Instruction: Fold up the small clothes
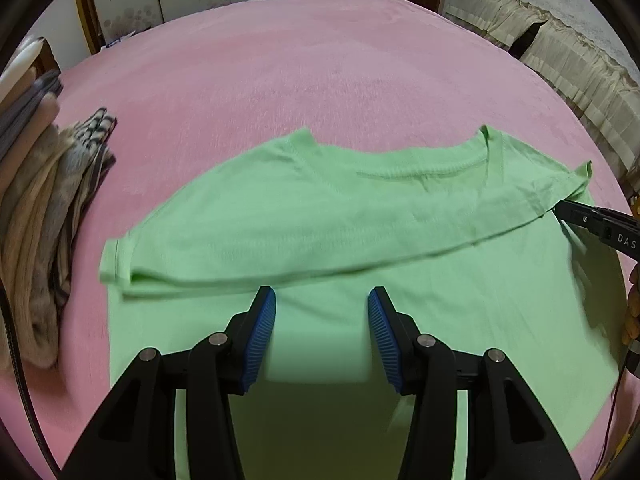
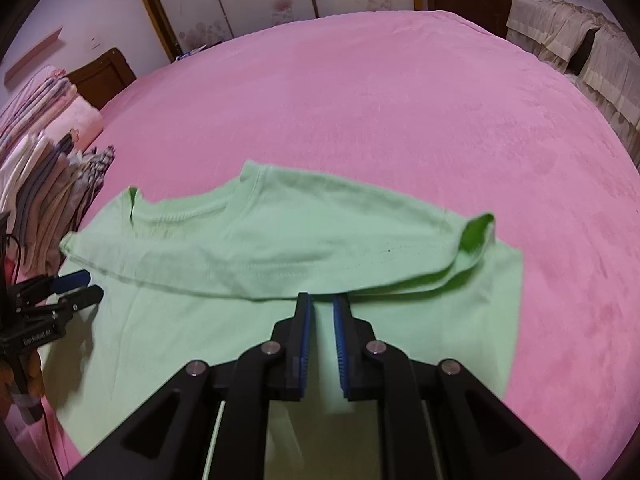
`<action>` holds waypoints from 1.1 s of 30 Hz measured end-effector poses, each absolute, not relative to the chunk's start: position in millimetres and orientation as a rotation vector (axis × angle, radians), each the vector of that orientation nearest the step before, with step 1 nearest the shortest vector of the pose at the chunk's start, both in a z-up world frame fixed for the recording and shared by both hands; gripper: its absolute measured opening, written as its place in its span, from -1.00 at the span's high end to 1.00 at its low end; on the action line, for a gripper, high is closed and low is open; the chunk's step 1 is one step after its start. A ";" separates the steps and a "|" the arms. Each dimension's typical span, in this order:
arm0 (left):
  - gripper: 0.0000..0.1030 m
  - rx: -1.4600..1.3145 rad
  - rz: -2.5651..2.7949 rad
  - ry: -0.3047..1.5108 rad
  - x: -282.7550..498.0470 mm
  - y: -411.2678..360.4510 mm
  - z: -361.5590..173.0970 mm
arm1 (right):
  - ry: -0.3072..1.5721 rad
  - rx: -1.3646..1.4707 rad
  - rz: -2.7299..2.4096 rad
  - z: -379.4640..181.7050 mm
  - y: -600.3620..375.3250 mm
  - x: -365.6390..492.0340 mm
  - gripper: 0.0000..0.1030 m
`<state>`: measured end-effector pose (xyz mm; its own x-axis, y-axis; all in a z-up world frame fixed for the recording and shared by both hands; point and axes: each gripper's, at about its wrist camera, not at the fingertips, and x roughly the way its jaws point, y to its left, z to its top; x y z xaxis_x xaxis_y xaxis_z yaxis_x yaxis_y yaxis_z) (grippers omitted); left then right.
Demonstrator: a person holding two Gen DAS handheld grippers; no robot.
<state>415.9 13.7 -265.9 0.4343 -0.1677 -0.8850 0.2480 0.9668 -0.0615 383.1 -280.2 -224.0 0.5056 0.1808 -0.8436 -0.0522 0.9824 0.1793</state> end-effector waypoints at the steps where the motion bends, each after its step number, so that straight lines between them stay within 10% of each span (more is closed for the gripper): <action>1: 0.08 0.085 -0.253 1.087 419.9 12.7 -265.7 | 1.027 0.137 0.135 -224.0 -280.3 387.3 0.78; 33: 0.02 0.073 -0.402 1.111 430.4 -17.6 -268.9 | 1.143 0.165 0.382 -235.0 -202.3 404.5 0.78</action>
<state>430.4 -17.6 -268.9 0.3802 -0.2783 -0.8820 0.3501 0.9260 -0.1412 404.5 -202.3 -235.0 0.3593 0.3776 -0.8534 -0.2114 0.9236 0.3197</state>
